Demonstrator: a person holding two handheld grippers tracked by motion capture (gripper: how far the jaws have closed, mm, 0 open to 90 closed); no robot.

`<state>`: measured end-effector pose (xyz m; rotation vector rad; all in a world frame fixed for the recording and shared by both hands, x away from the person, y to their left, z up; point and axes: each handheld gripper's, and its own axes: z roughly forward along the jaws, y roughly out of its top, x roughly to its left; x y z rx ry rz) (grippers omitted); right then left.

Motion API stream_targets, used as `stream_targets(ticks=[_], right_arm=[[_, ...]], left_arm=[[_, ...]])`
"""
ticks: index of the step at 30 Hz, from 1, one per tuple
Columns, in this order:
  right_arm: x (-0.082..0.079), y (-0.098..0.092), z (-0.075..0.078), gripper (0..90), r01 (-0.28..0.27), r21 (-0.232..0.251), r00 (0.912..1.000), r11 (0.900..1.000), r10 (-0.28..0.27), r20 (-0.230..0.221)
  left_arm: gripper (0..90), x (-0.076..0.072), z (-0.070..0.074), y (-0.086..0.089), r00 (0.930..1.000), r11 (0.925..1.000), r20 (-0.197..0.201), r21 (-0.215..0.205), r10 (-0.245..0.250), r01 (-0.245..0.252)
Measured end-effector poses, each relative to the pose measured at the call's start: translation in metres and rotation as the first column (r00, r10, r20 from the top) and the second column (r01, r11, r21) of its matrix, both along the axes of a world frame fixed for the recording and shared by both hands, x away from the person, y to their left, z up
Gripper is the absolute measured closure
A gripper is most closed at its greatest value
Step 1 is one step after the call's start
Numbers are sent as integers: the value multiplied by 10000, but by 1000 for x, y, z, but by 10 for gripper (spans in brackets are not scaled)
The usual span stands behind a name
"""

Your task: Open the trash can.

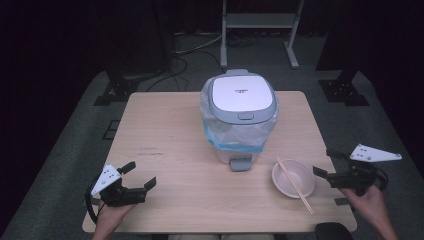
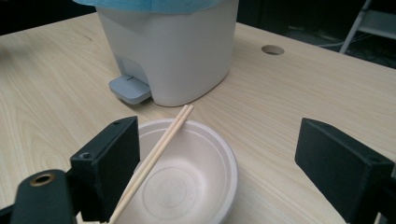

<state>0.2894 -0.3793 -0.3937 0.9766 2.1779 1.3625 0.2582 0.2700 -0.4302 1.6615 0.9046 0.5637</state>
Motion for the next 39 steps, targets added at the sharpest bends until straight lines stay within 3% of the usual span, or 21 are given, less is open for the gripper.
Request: stream_targets(ticks=[8,13,14,15,19,22,24,27,31,36,39], right_arm=[[27,14,12,127,-197,-334,9998,9992,200,77],[56,26,23,133,20,-315,10000,9995,-22,-45],[67,33,28,141,70,-497,10000,9987,-67,66],[67,33,28,141,70,-497,10000,9987,-67,66],[93,47,37,159,-7,-872,10000,9962,2,-58],[112,58,40,168,65,-935,9997,9956,-87,-233],[121,63,42,224,282,-859,9994,9959,-297,-159],[139,76,43,231,718,-964,9971,9927,-739,-180],[157,93,42,234,872,-914,9957,9920,-896,-225],[173,108,44,236,1051,-882,9940,9905,-1072,-194],[178,113,43,264,1131,-1196,9932,9864,-1154,-120]], left_arm=[[18,4,2,-4,9998,9999,-105,79,-148,149],[18,4,1,-2,9998,9999,-120,10,-150,150],[18,5,1,-2,9998,9998,-116,30,-173,173],[18,5,1,-2,9998,9998,-106,22,-193,193],[20,5,1,-5,9995,9995,-63,12,-310,310],[21,6,2,-6,9993,9993,-11,-37,-377,377],[21,7,2,-7,9991,9991,-27,-94,-415,414],[21,9,2,-9,9990,9990,2,-51,-451,451],[42,9,1,-13,9976,9976,58,125,-685,685],[42,10,1,-15,9965,9964,50,165,-838,837],[42,10,1,-16,9961,9959,27,236,-879,879]])
